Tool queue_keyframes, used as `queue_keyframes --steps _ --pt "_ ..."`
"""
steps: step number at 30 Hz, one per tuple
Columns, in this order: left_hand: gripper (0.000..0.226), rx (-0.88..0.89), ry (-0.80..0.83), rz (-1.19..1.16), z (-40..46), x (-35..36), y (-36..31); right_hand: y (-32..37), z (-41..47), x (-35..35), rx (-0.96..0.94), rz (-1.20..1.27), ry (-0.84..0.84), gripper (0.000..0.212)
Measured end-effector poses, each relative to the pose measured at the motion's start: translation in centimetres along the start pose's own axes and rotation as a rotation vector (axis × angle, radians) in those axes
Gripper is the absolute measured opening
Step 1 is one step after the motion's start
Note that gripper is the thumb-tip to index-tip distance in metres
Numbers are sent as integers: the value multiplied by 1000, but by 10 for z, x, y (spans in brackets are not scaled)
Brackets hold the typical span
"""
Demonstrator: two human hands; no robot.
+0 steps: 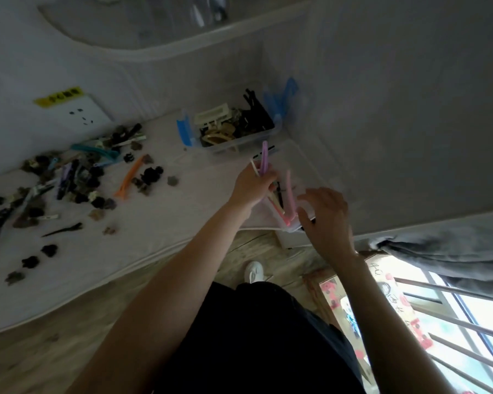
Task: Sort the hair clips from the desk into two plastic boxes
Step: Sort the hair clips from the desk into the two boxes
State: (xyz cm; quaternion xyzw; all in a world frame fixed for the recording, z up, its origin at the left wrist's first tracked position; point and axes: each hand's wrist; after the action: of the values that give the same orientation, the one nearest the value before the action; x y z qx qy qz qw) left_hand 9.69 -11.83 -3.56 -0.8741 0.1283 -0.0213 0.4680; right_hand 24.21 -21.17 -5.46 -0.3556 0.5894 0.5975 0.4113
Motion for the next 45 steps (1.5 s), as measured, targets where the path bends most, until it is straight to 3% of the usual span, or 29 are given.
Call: queue_keyframes --steps 3,6,10,13,15,18,21,23,28,30,33,37,41,45 --pt "19 -126 1 -38 2 27 -4 -6 -11 6 85 39 -1 32" --pt "41 -212 -5 -104 -1 38 -1 -9 -14 11 131 109 12 34" --pt "31 -188 95 -113 -13 36 2 -12 -17 14 148 210 3 40" --pt "20 20 84 181 -22 22 3 -14 -18 10 156 277 -1 42" --pt "20 222 -11 382 -30 7 7 -13 -19 9 120 300 24 42" --pt "46 375 -213 556 -26 -18 27 -4 -18 13 57 307 63 36" --pt "77 236 -258 480 -19 -35 42 12 -17 22 5 314 59 31" --pt "84 179 -272 429 -16 -43 47 22 -19 26 -35 308 64 30" --pt "72 134 -304 369 -13 -71 56 46 -24 32 -150 269 148 46" --pt "71 120 -286 345 -15 -77 56 49 -22 35 -161 256 132 40" --pt "66 136 -253 305 -19 -84 60 52 -17 36 -134 262 42 23" --pt "46 156 -270 247 -29 -97 66 68 -6 29 -177 201 -125 23" --pt "33 303 -448 326 -52 -152 83 126 14 34 -295 310 -9 20" --pt "28 314 -652 586 -61 -235 112 196 47 71 -395 339 268 23"
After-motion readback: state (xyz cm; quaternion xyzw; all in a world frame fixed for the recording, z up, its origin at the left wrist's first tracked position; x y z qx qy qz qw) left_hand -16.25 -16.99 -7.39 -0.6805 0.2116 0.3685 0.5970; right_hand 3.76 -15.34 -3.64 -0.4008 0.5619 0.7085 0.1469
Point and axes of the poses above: each hand's wrist, its own z-axis towards the middle knuckle, its own x-axis out of the palm, y = z × x, and after that the axes turned 2 degrees about -x, right-handed
